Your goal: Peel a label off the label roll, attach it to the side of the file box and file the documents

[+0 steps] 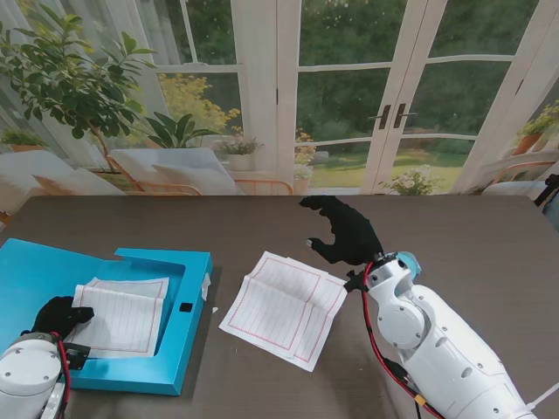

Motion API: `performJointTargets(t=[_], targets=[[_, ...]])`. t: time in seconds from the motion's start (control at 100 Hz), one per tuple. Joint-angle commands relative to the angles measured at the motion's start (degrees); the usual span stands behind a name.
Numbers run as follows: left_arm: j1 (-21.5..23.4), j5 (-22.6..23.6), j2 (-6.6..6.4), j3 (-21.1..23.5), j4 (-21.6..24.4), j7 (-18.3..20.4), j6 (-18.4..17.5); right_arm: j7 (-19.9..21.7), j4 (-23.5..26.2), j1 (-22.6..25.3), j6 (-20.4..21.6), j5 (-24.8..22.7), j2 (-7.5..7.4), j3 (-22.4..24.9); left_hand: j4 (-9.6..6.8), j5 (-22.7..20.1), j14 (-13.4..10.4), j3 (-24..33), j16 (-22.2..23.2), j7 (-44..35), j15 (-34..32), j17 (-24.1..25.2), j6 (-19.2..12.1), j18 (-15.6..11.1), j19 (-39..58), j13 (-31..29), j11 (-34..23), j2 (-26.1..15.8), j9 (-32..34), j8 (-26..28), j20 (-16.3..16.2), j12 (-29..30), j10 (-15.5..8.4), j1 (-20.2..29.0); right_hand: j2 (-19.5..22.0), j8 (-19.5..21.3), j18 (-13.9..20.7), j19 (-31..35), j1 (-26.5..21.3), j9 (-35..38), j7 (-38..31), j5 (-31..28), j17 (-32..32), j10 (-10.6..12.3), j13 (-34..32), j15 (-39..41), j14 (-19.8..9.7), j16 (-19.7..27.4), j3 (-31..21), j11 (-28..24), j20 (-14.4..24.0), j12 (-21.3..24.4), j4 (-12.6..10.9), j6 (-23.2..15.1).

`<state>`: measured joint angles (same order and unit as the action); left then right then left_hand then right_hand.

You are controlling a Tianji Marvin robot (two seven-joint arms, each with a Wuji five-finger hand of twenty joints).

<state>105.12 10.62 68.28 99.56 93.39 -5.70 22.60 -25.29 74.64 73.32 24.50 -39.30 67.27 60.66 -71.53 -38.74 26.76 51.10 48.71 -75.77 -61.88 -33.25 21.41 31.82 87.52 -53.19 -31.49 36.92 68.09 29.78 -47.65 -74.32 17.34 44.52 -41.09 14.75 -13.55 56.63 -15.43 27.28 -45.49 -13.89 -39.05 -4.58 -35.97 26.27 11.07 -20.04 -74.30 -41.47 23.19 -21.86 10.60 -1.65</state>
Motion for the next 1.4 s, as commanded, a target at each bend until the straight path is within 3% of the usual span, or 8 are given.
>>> performJointTargets(t=[0.0,0.11,0.19,0.32,0.5,0.94,1.09,1.39], targets=[[0.04,0.52,-0.46,-0.25,0.59,2.48,1.47,0.8,-0.14,0.27,0.3,0.13,0.23,-0.09,-4.44,1.27,1.79,1.71,-0.76,0.87,1.55,2.11,2.48,-0.26,-1.74,2.68,1.58,-1.22,-2.75,-0.67,-0.86,-0.01,-0.29,-2.2,1.1,0.64,-0.06,-0.19,1.47,0.76,-0.57,-0.11,26.13,-0.98,-1.8,0.0,-0.31,-0.28,0.41,0.68,0.66,-0.04,-0.3,1.18],[0.18,3.58,-1.2,-0.67,1.28,4.45,3.91,0.7,-0.36,0.26,0.39,0.29,0.28,-0.05,-7.71,1.4,1.78,-0.89,-2.14,8.17,6.24,6.9,1.79,-2.22,-5.09,7.63,2.26,-2.73,-9.17,-3.06,-1.93,5.36,1.27,-2.32,1.13,0.67,-0.1,-0.18,1.51,0.78,-0.65,-0.12,26.1,-1.18,-1.92,0.1,-0.31,-0.34,0.44,0.68,0.67,-0.04,-0.3,1.28],[0.38,4.78,-1.6,-0.85,1.77,5.62,4.9,0.68,-0.5,0.27,0.46,0.39,0.3,-0.04,-8.35,1.1,1.9,-4.82,-3.87,17.72,10.83,11.56,1.81,-3.65,-8.25,11.98,2.94,-4.24,-15.12,-3.19,-2.48,18.3,2.56,-1.95,1.15,0.69,-0.13,-0.2,1.53,0.83,-0.71,-0.13,26.11,-1.33,-1.97,0.19,-0.26,-0.39,0.44,0.69,0.67,-0.03,-0.31,1.41],[0.58,5.33,-1.98,-1.12,2.41,7.0,5.86,0.69,-0.75,0.25,0.43,0.58,0.34,-0.15,-5.44,1.54,2.16,-8.5,-9.16,37.41,22.24,20.96,2.43,-6.34,-13.89,20.78,11.22,-5.66,-23.51,-7.07,-0.38,34.14,4.93,-2.62,1.21,0.71,-0.15,-0.21,1.44,0.8,-0.76,0.06,26.09,-1.54,-2.05,0.32,-0.23,-0.47,0.4,0.72,0.66,-0.02,-0.34,2.19],[0.52,5.21,-2.46,-1.5,3.21,8.97,6.6,1.09,-0.81,0.36,0.56,0.93,0.33,-0.24,-2.57,2.4,1.16,-12.64,-16.68,60.35,37.05,31.47,3.73,-9.73,-25.17,30.35,21.92,-7.81,-30.92,-17.99,8.9,46.44,5.95,-4.29,1.31,0.78,-0.21,-0.2,1.47,0.82,-0.98,0.13,26.09,-1.66,-2.07,0.44,-0.17,-0.54,0.38,0.67,0.68,-0.03,-0.34,2.81],[-0.2,5.92,-4.88,-2.23,6.09,18.08,12.42,1.12,-1.04,0.3,0.72,1.14,0.38,-0.4,2.74,6.08,-0.52,-18.26,-25.02,70.4,52.74,34.99,6.41,-12.04,-47.17,38.18,27.88,-13.83,-39.46,-21.76,13.27,55.66,7.64,-7.02,1.94,0.8,-0.26,-0.27,1.59,0.78,-1.16,-0.03,26.1,-2.02,-2.25,0.59,-0.21,-0.62,0.47,0.67,0.71,0.0,-0.4,3.56],[-0.05,8.55,-5.6,-2.37,7.59,19.81,14.36,1.21,-1.22,0.24,0.8,1.24,0.39,-0.46,5.68,12.57,-1.86,-20.53,-30.61,73.01,59.28,33.29,8.79,-11.62,-59.53,44.15,29.52,-15.29,-45.74,-24.16,14.94,59.9,8.93,-8.84,2.1,0.81,-0.31,-0.32,1.59,0.81,-1.22,-0.34,26.16,-2.06,-2.18,0.56,-0.27,-0.63,0.55,0.67,0.72,0.0,-0.43,3.48],[0.5,11.39,-5.98,-1.88,9.57,20.48,14.47,1.06,-1.59,0.11,1.17,1.35,0.46,-0.74,6.29,13.36,-4.35,-20.79,-34.99,73.84,61.4,27.67,10.13,-9.91,-74.71,50.19,31.57,-14.58,-51.0,-25.67,12.44,64.87,10.79,-9.47,2.01,0.8,-0.34,-0.39,1.52,0.77,-1.17,-0.38,26.23,-2.07,-2.2,0.55,-0.22,-0.65,0.53,0.73,0.76,0.01,-0.45,3.47]])
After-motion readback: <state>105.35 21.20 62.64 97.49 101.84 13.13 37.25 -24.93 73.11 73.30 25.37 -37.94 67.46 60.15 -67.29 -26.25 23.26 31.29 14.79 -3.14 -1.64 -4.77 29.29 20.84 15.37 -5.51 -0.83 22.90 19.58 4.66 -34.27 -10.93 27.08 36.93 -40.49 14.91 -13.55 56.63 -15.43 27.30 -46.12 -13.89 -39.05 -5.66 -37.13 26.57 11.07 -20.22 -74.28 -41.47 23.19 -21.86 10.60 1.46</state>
